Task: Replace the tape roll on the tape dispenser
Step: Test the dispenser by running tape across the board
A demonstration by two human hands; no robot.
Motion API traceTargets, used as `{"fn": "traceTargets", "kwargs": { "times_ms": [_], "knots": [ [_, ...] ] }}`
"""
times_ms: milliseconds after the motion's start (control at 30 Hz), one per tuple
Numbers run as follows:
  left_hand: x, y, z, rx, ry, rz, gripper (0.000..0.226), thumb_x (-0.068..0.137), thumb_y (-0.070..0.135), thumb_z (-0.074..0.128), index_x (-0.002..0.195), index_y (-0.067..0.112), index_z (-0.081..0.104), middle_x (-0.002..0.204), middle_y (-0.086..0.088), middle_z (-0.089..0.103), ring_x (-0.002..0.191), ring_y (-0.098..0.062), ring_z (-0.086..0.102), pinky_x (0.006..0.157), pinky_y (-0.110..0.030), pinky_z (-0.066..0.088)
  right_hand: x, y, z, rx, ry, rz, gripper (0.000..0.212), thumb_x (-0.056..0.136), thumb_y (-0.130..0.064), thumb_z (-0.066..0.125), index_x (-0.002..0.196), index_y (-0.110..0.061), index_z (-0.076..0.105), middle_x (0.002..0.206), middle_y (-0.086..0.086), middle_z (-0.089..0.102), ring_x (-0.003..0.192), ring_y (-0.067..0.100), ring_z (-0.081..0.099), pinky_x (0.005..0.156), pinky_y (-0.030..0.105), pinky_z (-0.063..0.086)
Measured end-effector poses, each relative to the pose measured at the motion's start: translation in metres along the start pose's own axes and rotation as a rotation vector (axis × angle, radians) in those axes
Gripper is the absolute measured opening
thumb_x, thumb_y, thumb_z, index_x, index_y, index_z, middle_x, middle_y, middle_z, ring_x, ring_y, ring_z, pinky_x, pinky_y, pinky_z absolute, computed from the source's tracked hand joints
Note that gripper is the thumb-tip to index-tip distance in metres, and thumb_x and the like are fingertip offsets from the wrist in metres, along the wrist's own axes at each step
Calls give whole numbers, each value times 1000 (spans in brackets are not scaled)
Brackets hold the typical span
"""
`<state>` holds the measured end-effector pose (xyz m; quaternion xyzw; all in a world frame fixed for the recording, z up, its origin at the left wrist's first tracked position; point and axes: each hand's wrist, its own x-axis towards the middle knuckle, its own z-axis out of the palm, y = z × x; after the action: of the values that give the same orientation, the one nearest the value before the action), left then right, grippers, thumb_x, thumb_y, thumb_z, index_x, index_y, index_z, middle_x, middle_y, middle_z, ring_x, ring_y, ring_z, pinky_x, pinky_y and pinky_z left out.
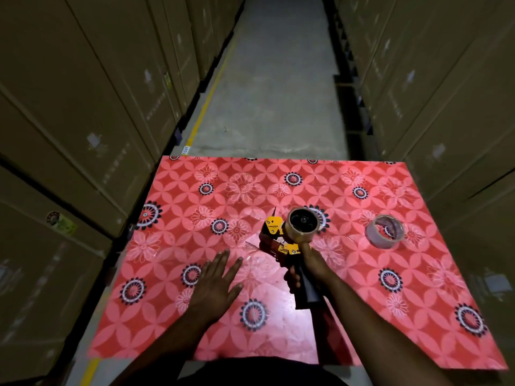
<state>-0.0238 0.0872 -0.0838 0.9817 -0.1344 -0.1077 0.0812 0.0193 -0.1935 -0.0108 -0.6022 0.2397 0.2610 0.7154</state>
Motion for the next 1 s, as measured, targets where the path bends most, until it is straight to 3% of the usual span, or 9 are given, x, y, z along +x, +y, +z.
{"fn": "traceTargets", "kwargs": {
  "times_ms": [133, 333, 400, 500, 567, 667, 867, 1000],
  "knots": [
    [1, -6, 1, -74, 1, 39, 69, 100, 68, 17, 161, 42, -1, 170, -1, -11, 157, -21, -12, 125, -38, -9, 4, 6, 8, -71, 52, -97, 85, 101, -58, 43, 92, 24, 62, 62, 29, 57, 42, 29, 50, 47, 39, 48],
    [0, -20, -1, -112, 8, 124, 70, 101, 67, 27, 162, 43, 2, 169, 3, -14, 157, -18, -15, 124, -36, -11, 2, -3, 19, -74, 132, -81, 68, 102, -50, 48, 96, 15, 64, 77, 34, 63, 50, 31, 56, 48, 36, 50],
    [1, -23, -3, -124, 3, 149, 70, 101, 67, 29, 162, 43, 4, 169, 5, -14, 157, -16, -14, 121, -33, -13, 0, -5, 19, -136, 170, -113, 53, 103, -43, 50, 97, 7, 65, 82, 31, 65, 57, 32, 60, 57, 40, 52],
    [2, -26, -3, -146, 8, 155, 70, 100, 67, 31, 162, 43, 8, 169, 5, -10, 157, -15, -11, 119, -30, -14, -3, -7, 14, -537, 323, -158, 42, 102, -46, 50, 107, -9, 69, 106, 18, 73, 96, 34, 69, 88, 42, 53],
    [1, -26, -3, -147, 8, 149, 70, 100, 68, 29, 162, 44, 7, 169, 7, -13, 156, -14, -14, 119, -30, -16, -5, -7, 13, -780, 385, -158, 40, 101, -53, 47, 101, -17, 66, 111, 12, 73, 97, 27, 65, 80, 32, 45],
    [1, -20, -4, -160, 12, 115, 70, 99, 65, 34, 162, 44, 9, 168, 8, -15, 156, -13, -15, 118, -29, -18, 0, -5, 10, -900, 390, -161, 35, 103, -52, 44, 95, -21, 58, 113, 16, 72, 98, 29, 64, 74, 28, 35],
    [-3, -3, -11, -234, 33, 48, 63, 101, 51, 49, 160, 36, 30, 170, 8, 10, 159, -16, 4, 124, -34, -4, 3, -5, 2, -1014, 377, -194, 34, 103, -47, 47, 101, -16, 59, 114, 18, 72, 108, 35, 65, 72, 30, 33],
    [-9, -3, -16, -285, 102, 73, 43, 100, 30, 59, 142, 28, 60, 159, 6, 45, 151, -19, 35, 123, -35, 22, -15, 2, 16, -1074, 537, -288, 36, 96, -37, 56, 121, -10, 56, 113, 18, 68, 104, 36, 61, 81, 40, 49]
  ]
}}
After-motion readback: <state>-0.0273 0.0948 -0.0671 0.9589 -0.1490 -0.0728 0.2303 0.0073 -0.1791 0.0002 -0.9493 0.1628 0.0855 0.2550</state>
